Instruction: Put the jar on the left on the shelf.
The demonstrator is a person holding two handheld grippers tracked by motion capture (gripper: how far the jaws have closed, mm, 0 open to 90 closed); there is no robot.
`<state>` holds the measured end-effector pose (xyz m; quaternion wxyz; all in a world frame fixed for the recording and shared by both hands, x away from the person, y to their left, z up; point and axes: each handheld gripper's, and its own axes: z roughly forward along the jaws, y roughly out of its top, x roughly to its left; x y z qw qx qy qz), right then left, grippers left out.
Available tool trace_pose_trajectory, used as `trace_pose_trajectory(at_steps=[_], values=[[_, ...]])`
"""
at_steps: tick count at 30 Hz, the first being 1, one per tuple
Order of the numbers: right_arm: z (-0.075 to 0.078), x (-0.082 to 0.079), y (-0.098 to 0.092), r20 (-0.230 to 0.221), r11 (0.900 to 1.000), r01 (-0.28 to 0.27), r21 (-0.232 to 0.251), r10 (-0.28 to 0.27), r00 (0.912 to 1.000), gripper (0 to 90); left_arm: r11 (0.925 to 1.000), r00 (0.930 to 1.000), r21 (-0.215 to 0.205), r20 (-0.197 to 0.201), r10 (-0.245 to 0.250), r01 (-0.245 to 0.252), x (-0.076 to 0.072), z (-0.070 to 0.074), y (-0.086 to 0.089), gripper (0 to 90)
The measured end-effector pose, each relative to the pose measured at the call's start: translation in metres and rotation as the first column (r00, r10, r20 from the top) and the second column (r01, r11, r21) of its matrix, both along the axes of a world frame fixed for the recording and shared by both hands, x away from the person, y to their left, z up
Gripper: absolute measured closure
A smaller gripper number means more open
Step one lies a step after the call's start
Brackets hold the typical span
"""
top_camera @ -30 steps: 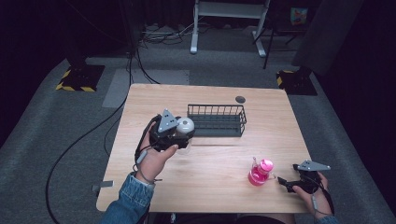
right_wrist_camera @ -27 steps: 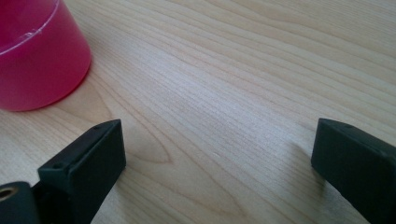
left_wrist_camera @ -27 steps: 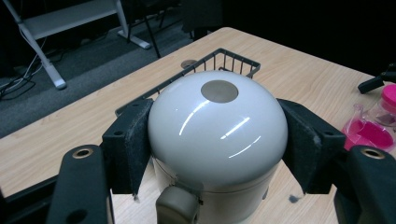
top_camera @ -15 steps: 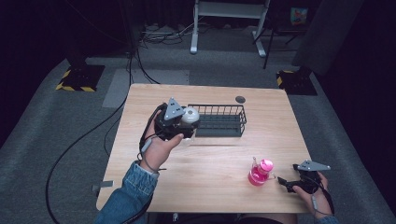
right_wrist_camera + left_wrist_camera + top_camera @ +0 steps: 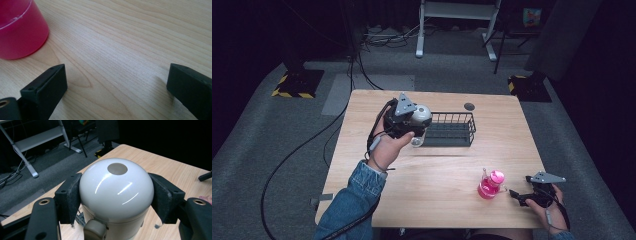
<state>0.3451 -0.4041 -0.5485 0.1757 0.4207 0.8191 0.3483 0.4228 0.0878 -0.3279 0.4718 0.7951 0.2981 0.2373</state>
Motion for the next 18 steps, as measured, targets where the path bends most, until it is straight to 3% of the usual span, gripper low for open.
trace_pose_trajectory(at_steps=[18], values=[[0.0, 0.0, 0.0, 0.0, 1.0, 0.0, 0.0, 0.0, 1.0, 2.8, 0.9999, 0.9999, -0.006, 0.014, -0.009, 0.009, 0.035, 0.012, -0.018, 31.6]])
